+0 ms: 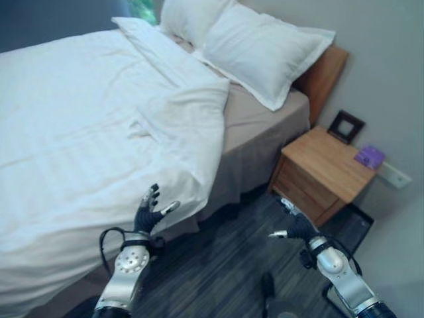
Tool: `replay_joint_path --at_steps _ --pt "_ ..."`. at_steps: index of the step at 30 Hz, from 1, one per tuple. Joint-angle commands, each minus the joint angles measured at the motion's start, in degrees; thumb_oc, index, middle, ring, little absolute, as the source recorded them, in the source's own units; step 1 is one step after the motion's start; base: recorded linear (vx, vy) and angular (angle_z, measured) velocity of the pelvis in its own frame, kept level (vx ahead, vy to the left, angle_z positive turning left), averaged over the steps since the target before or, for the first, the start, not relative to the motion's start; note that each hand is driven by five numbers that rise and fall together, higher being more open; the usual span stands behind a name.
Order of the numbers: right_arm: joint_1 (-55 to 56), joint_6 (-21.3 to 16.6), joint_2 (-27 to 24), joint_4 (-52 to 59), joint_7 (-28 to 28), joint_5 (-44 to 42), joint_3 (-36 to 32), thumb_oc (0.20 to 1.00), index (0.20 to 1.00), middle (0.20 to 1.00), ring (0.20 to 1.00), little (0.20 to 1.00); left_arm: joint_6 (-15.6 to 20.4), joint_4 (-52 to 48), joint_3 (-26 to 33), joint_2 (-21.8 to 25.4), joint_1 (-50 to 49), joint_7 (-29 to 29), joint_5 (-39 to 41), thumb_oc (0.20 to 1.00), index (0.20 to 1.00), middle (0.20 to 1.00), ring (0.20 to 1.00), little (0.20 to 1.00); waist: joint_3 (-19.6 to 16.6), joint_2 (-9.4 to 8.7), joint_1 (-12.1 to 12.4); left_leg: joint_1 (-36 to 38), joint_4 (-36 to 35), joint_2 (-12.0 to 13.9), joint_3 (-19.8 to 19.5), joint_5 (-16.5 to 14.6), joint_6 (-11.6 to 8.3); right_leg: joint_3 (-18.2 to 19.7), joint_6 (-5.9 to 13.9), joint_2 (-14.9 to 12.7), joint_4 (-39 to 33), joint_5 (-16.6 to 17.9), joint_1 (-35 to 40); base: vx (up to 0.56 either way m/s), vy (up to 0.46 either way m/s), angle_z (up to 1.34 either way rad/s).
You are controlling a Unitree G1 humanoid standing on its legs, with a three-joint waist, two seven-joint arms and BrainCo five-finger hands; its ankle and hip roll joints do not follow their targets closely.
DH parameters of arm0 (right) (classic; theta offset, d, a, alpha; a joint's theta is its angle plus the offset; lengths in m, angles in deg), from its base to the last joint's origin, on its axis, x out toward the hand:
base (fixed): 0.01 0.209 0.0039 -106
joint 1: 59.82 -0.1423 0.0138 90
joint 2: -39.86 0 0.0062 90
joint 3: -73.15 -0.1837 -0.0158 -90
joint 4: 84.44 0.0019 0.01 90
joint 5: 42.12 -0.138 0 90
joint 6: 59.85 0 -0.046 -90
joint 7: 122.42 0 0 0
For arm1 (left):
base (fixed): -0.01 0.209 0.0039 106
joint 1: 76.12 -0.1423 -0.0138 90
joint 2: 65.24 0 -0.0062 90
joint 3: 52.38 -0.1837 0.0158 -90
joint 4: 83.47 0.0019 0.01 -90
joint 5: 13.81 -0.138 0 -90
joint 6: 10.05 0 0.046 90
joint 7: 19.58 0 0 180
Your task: Making the bed.
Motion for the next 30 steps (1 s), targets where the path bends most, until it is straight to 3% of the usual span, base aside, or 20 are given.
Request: replay_joint_path --at_steps 1,2,3,4,5,7,8,9,17,18,20,22,23,24,26,27,28,30 --pt "-4.42 -3.12 -0.65 4.04 -0.68 -3.79 0.00 1.000 1.000 1.000 1.000 1.000 3.74 -3.83 1.57 1.82 2.76 -0.77 3.05 1.000 1.000 1.000 1.000 1.000 0.94 -1.19 -0.78 -3.64 9.48 1.65 5.18 -1.30 0.00 -0.28 3.83 -4.29 0.87 -11.44 1.90 0.03 -0.225 0.35" --pt "-4.79 -3.26 -1.59 3.81 -1.12 -3.84 -0.34 1.000 1.000 1.000 1.000 1.000 3.90 -3.75 1.41 1.73 3.37 -0.85 3.68 1.000 1.000 1.000 1.000 1.000 1.37 -1.24 -1.00 -6.06 13.54 2.69 8.26 0.39 -0.47 -2.06 3.26 -5.01 0.87 -12.51 3.42 0.01 -0.183 0.35" --pt "-4.90 -3.31 -1.62 3.73 -1.14 -3.86 -0.36 1.000 1.000 1.000 1.000 1.000 3.89 -3.73 1.41 1.70 3.47 -0.86 3.70 1.000 1.000 1.000 1.000 1.000 1.38 -1.13 -1.34 -6.76 14.48 2.87 7.78 0.01 -0.53 -2.44 3.20 -4.95 0.87 -12.54 3.42 -0.03 -0.247 0.56" --pt "-6.44 -3.08 -3.40 3.42 -2.27 -4.02 -0.51 1.000 1.000 1.000 1.000 1.000 3.85 -3.04 0.39 1.21 5.28 -1.65 5.39 1.000 1.000 1.000 1.000 1.000 2.68 -1.05 -2.93 -10.81 21.39 7.31 19.80 2.91 -0.75 -6.43 1.26 -5.19 0.87 -15.35 6.64 -0.04 -0.232 0.91" --pt "-7.44 -2.66 -4.18 4.02 -2.59 -4.06 -0.38 1.000 1.000 1.000 1.000 1.000 3.54 -2.93 0.10 0.89 5.67 -1.68 6.42 1.000 1.000 1.000 1.000 1.000 3.15 -1.01 -3.08 -12.28 21.48 6.32 22.83 2.17 -0.04 -6.92 0.72 -4.65 0.87 -15.85 7.31 -0.03 -0.247 1.32" --pt "-6.78 -1.68 -5.61 4.01 -2.63 -2.84 -0.89 1.000 1.000 1.000 1.000 1.000 3.02 -3.28 -0.35 0.15 5.12 -2.21 5.50 1.000 1.000 1.000 1.000 1.000 3.14 0.25 -3.44 -14.12 14.84 2.02 23.00 2.41 0.83 -7.65 0.98 -3.49 0.87 -16.01 8.30 0.03 -0.036 0.93" --pt "-5.94 -3.14 -5.74 7.24 -0.83 -3.34 -1.41 1.000 1.000 1.000 1.000 1.000 3.13 -4.74 -0.48 0.96 3.25 0.63 4.83 1.000 1.000 1.000 1.000 1.000 2.43 1.51 -4.72 -9.52 7.24 2.03 24.47 3.06 0.95 -10.19 1.66 -3.91 0.87 -16.20 8.83 0.06 0.017 0.32" --pt "-5.80 -3.39 -4.93 7.43 -0.76 -4.63 -1.23 1.000 1.000 1.000 1.000 1.000 2.77 -4.62 -0.41 0.42 3.46 0.76 4.36 1.000 1.000 1.000 1.000 1.000 1.72 1.43 -5.08 -8.08 3.40 0.10 22.26 3.28 1.48 -11.08 1.63 -3.87 0.87 -15.31 8.47 0.04 0.008 0.37" --pt "-2.55 -4.51 -2.95 8.53 1.01 -5.57 -0.46 1.000 1.000 1.000 1.000 1.000 2.14 -4.69 -0.12 -0.41 0.81 3.01 3.45 1.000 1.000 1.000 1.000 1.000 -0.34 1.12 -5.09 -5.53 -0.26 0.77 22.71 4.75 1.27 -13.08 1.40 -3.61 0.87 -15.42 9.02 0.04 -0.033 0.31" --pt "5.61 -0.48 0.07 -8.09 -4.11 -5.45 -8.74 1.000 1.000 1.000 1.000 1.000 -1.62 4.32 1.42 -1.92 -7.37 2.73 -0.42 1.000 1.000 1.000 1.000 1.000 5.20 -3.93 2.30 -21.59 23.35 3.65 17.94 2.97 1.94 -7.04 -4.54 1.42 6.19 -22.55 14.25 -0.06 -0.008 0.07" --pt "5.89 -0.18 0.25 -8.17 -3.58 -6.05 -9.21 1.000 1.000 1.000 1.000 1.000 -1.78 5.08 1.04 -1.74 -7.05 3.18 -0.71 1.000 1.000 1.000 1.000 1.000 3.49 -4.16 0.94 -16.66 22.73 3.63 18.24 -0.32 2.26 -8.99 -3.95 0.09 5.88 -21.17 13.33 -0.17 0.099 0.04" --pt "6.07 -0.11 -0.08 -8.75 -3.30 -5.51 -9.19 1.000 1.000 1.000 1.000 1.000 -1.54 4.97 0.48 -1.54 -7.16 3.10 -1.27 1.000 1.000 1.000 1.000 1.000 0.56 -3.29 -1.15 -8.55 18.25 4.64 21.68 0.02 1.49 -12.92 -2.96 -0.46 5.34 -20.69 12.53 -0.11 0.186 0.50" --pt "6.23 0.09 -0.15 -8.56 -3.37 -5.15 -9.50 1.000 1.000 1.000 1.000 1.000 -1.72 4.90 0.37 -1.46 -7.09 3.27 -1.55 1.000 1.000 1.000 1.000 1.000 -0.48 -2.85 -1.53 -7.12 14.90 3.34 21.67 -1.31 1.80 -13.55 -2.20 -0.57 4.66 -20.52 12.32 -0.10 0.301 0.61" --pt "5.57 0.30 -0.83 -8.45 -3.99 -3.83 -10.41 1.000 1.000 1.000 1.000 1.000 -1.70 4.96 -0.01 -0.90 -5.06 2.39 -2.50 1.000 1.000 1.000 1.000 1.000 -1.14 -2.39 -2.12 -6.55 8.63 1.62 20.83 -0.08 1.42 -15.23 -0.89 -1.98 6.81 -18.67 11.57 -0.10 0.312 0.44" --pt "5.45 0.02 -1.18 -7.47 -3.96 -2.94 -10.63 1.000 1.000 1.000 1.000 1.000 -1.79 4.55 -0.38 -0.09 -3.93 2.42 -3.62 1.000 1.000 1.000 1.000 1.000 -1.16 -1.84 -2.15 -5.79 5.32 0.43 19.57 0.21 2.34 -15.44 -0.12 -2.66 10.57 -18.65 10.04 -0.05 0.212 0.51" --pt "4.76 -0.22 -1.29 -7.07 -4.06 -1.82 -10.41 1.000 1.000 1.000 1.000 1.000 -1.45 4.01 -0.30 0.81 -3.40 2.42 -4.37 1.000 1.000 1.000 1.000 1.000 -1.01 -1.27 -2.39 -4.44 3.00 -0.36 18.91 0.14 3.13 -15.96 1.07 -4.21 16.51 -17.27 7.45 -0.01 0.218 0.97" --pt "3.22 -0.24 -1.12 -6.54 -4.65 -0.85 -10.37 1.000 1.000 1.000 1.000 1.000 -0.80 1.87 -0.09 2.39 -2.28 1.63 -5.91 1.000 1.000 1.000 1.000 1.000 0.02 -1.11 -3.16 -2.24 -0.06 -1.56 17.82 0.21 4.33 -13.42 3.85 -6.14 25.69 -12.73 2.06 -0.02 0.217 1.00" --pt "1.73 -0.14 -1.41 -6.77 -5.48 -0.38 -10.89 1.000 1.000 1.000 1.000 1.000 -0.35 1.19 0.13 3.39 -1.07 1.09 -6.38 1.000 1.000 1.000 1.000 1.000 0.56 -0.80 -3.75 -1.83 -0.26 -1.51 16.73 -0.06 4.65 -11.24 3.91 -5.27 27.51 -13.37 -1.62 0.00 0.098 0.33"
